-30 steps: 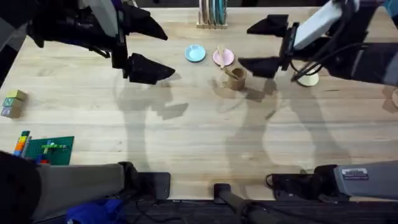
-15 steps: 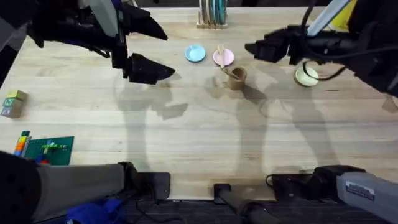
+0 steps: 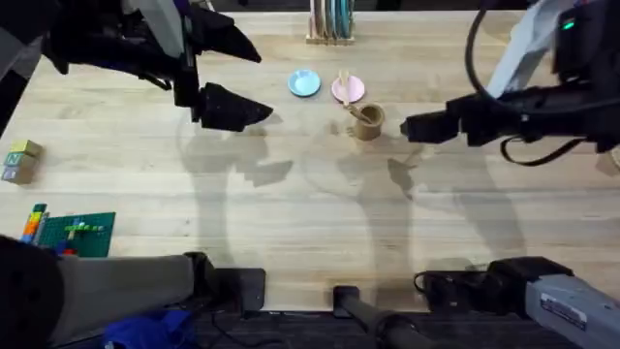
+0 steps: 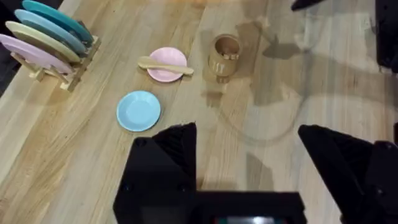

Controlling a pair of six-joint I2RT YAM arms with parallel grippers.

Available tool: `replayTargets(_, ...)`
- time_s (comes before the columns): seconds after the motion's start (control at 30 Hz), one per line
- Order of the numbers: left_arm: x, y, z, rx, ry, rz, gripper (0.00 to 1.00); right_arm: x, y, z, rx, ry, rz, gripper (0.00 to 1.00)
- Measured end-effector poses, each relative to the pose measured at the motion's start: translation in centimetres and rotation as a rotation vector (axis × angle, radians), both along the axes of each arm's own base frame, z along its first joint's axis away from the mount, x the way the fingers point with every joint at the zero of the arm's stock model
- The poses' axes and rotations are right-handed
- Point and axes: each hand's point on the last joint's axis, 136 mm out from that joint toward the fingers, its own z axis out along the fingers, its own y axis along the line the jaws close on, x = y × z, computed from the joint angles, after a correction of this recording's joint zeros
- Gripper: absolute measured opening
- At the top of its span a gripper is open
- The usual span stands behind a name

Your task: Pick up a utensil and set it on the pink plate, then put the other utensil in the container.

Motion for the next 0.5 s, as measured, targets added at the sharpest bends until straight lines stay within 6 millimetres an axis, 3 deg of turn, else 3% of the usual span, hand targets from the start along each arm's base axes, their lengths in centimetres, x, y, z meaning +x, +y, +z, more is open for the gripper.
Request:
replayTargets(0.17, 0.0, 0.0, 0.0, 0.0, 0.0, 0.0, 0.995, 0.7, -1.3, 1.9, -0.071, -0.088, -0.042, 0.998)
replayTargets(0.5, 0.0, 0.0, 0.0, 0.0, 0.0, 0.0, 0.996, 0.9, -2.7, 1.5, -0.139, -0.091, -0.087, 0.998)
